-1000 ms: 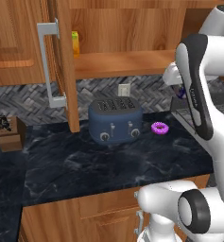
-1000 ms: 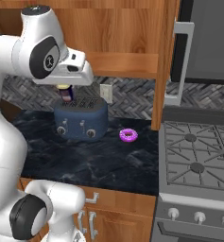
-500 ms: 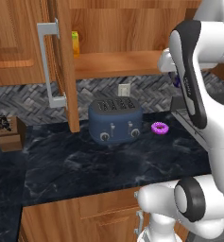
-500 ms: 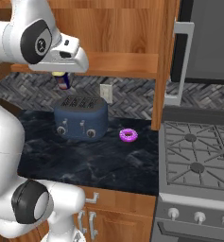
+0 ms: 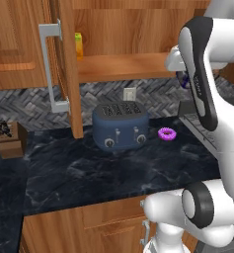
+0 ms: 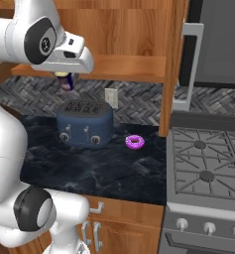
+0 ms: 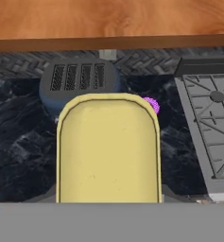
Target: Pick the cereal and canned food from the counter and place them in the cabinets closest to them.
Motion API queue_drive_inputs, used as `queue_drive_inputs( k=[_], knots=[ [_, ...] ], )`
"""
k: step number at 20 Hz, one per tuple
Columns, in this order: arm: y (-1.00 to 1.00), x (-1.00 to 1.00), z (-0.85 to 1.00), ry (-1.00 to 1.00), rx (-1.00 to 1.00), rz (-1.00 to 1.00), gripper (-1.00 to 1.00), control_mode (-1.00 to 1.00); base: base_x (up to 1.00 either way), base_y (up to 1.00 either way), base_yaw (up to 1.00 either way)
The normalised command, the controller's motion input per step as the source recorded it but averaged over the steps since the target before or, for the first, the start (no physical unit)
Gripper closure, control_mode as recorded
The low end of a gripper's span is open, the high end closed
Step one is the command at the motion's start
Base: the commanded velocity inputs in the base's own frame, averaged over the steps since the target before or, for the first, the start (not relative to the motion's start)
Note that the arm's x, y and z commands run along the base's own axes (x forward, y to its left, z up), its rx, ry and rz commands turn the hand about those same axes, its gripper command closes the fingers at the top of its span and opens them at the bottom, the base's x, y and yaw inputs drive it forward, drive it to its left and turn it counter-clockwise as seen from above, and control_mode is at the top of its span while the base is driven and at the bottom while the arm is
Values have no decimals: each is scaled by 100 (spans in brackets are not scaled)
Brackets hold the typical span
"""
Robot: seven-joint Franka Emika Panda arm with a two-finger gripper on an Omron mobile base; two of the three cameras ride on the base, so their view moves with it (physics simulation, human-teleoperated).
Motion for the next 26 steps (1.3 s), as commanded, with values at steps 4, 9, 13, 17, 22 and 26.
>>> queue_drive_inputs(
  k=[4, 9, 13, 17, 22, 26],
  knots=[
    [0, 16, 0, -6, 2, 0, 100, -100, 0, 0, 0],
    [2, 27, 0, -8, 2, 0, 100, -100, 0, 0, 0],
    [1, 33, 0, -8, 2, 0, 100, -100, 0, 0, 0],
    [1, 35, 0, -7, 1, 0, 100, -100, 0, 0, 0],
    [1, 33, 0, -6, 2, 0, 100, -100, 0, 0, 0],
    [3, 38, 1, -6, 1, 0, 100, -100, 0, 0, 0]
  ],
)
